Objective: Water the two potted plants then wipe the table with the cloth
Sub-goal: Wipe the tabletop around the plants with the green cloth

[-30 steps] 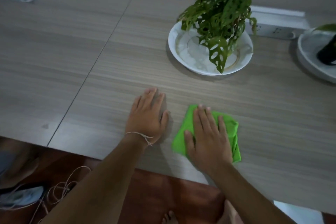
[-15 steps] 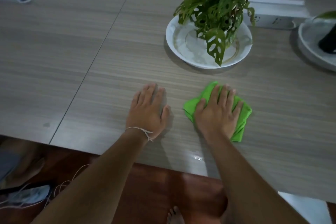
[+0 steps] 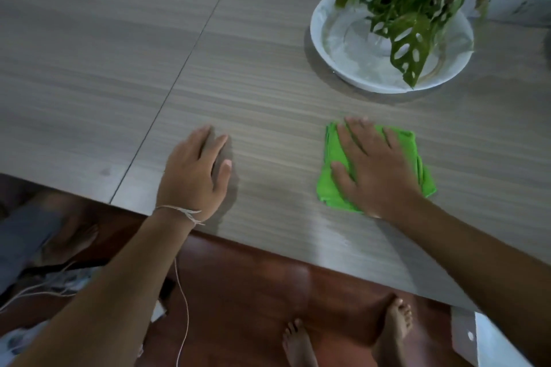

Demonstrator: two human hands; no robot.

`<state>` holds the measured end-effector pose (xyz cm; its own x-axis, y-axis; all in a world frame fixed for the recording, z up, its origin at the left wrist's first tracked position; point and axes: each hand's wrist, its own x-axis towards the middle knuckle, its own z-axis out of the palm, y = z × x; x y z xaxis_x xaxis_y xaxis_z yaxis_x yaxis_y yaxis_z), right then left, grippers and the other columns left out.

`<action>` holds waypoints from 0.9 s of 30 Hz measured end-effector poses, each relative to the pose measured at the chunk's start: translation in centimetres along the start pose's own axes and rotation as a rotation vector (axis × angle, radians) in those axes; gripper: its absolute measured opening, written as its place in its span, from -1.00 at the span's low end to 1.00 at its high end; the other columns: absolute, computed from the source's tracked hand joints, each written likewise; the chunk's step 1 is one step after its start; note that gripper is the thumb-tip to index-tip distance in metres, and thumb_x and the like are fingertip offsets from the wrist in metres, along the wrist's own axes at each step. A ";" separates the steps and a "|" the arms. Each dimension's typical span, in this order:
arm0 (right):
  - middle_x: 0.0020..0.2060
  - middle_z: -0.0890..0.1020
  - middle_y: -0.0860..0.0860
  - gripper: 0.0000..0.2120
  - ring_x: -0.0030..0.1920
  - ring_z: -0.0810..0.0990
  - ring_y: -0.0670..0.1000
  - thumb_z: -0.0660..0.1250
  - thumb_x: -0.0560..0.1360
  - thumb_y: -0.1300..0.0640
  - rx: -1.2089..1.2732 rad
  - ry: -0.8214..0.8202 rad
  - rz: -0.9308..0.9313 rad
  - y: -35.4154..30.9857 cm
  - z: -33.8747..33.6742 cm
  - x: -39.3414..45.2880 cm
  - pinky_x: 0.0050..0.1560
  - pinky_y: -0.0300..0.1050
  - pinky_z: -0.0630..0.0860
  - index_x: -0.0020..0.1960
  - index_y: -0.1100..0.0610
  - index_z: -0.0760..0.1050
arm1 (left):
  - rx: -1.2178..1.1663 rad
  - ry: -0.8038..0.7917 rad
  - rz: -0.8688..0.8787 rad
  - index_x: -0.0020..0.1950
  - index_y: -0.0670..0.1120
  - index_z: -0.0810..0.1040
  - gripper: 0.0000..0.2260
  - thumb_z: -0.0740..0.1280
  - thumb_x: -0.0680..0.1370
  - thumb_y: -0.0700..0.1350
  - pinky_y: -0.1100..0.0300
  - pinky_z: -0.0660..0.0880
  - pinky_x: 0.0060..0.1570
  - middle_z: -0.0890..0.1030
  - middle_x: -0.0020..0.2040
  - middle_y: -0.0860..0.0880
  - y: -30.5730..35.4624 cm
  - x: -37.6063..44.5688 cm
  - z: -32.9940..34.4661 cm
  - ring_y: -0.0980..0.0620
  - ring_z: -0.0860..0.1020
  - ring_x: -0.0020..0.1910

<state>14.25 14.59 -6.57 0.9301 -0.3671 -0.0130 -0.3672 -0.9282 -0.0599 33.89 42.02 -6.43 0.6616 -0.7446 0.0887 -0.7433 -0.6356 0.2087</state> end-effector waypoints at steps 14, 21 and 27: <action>0.63 0.16 0.10 -0.31 0.64 0.07 0.09 0.09 0.61 -0.17 -0.036 -0.090 -0.393 -8.2 -0.3 -3.6 0.56 0.26 0.12 0.62 0.19 0.17 | 0.006 -0.030 -0.145 0.51 0.00 0.36 -0.51 0.03 0.63 0.15 -0.21 0.12 0.51 0.29 0.55 -0.17 0.9 0.1 0.0 -0.24 0.15 0.57; 0.62 0.18 0.10 -0.32 0.63 0.10 0.09 -0.06 0.61 -0.16 0.028 -0.011 -0.142 -11.2 0.2 11.1 0.58 0.23 0.04 0.62 0.19 0.16 | -0.021 0.038 -0.166 0.48 -0.04 0.40 -0.54 0.13 0.63 0.12 -0.16 0.14 0.53 0.29 0.54 -0.18 0.7 -0.1 0.2 -0.19 0.17 0.58; 0.65 0.05 0.11 -0.30 0.64 -0.04 0.10 -0.06 0.62 -0.15 0.097 -0.047 0.062 -12.1 -0.1 24.4 0.60 0.22 -0.11 0.64 0.20 0.02 | -0.021 0.025 -0.133 0.50 -0.07 0.37 -0.53 0.12 0.65 0.11 -0.17 0.17 0.51 0.28 0.54 -0.21 0.3 -0.1 0.2 -0.18 0.15 0.59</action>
<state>41.39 16.81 -6.05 0.9058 -0.4184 -0.0664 -0.4237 -0.8926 -0.1541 33.61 41.88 -6.61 0.7563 -0.6489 0.0833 -0.6471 -0.7234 0.2407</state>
